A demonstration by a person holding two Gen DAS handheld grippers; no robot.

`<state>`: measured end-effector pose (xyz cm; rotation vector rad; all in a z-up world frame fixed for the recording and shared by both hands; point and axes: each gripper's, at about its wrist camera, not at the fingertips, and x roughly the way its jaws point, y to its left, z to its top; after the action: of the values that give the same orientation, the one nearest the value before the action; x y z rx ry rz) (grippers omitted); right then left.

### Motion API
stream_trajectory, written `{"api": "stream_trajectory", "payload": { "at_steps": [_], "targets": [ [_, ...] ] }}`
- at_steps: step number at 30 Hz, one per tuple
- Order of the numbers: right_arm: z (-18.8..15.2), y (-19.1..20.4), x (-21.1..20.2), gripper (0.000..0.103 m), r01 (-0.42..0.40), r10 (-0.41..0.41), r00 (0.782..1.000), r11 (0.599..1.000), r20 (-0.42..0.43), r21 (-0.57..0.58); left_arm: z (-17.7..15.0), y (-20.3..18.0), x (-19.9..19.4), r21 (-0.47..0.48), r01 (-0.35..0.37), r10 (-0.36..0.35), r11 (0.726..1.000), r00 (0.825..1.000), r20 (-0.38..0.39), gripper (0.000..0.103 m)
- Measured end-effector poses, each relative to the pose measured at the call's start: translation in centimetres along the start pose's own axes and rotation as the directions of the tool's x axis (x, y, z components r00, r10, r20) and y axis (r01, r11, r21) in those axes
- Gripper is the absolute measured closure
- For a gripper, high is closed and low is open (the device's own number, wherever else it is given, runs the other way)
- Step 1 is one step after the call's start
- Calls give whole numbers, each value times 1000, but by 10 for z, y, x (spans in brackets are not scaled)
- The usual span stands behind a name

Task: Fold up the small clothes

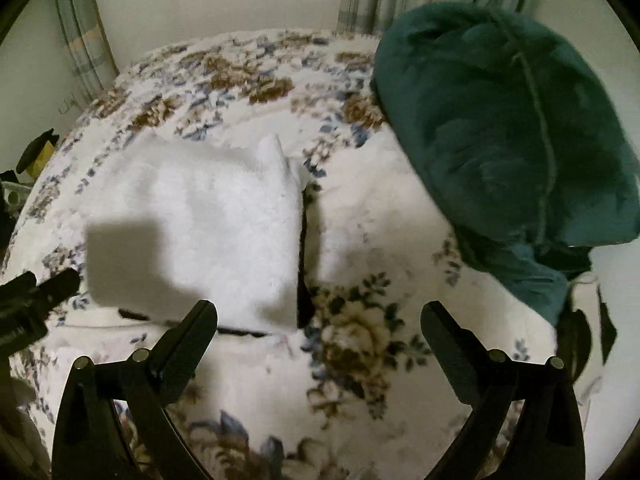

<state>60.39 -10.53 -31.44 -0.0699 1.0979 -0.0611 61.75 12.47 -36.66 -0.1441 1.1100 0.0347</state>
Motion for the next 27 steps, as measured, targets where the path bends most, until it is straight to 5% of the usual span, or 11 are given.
{"api": "stream_trajectory", "payload": {
  "at_steps": [16, 27],
  "targets": [
    [-54, -30, -289, 0, 27, -29, 973, 1000, 227, 14, -69, -44, -250, 26, -59, 52, 998, 976, 209, 2],
    [-110, -48, -447, 0, 2, -5, 939, 1000, 343, 12, -111, -59, -368, 38, -52, 38, 998, 951, 308, 2]
  ]
}}
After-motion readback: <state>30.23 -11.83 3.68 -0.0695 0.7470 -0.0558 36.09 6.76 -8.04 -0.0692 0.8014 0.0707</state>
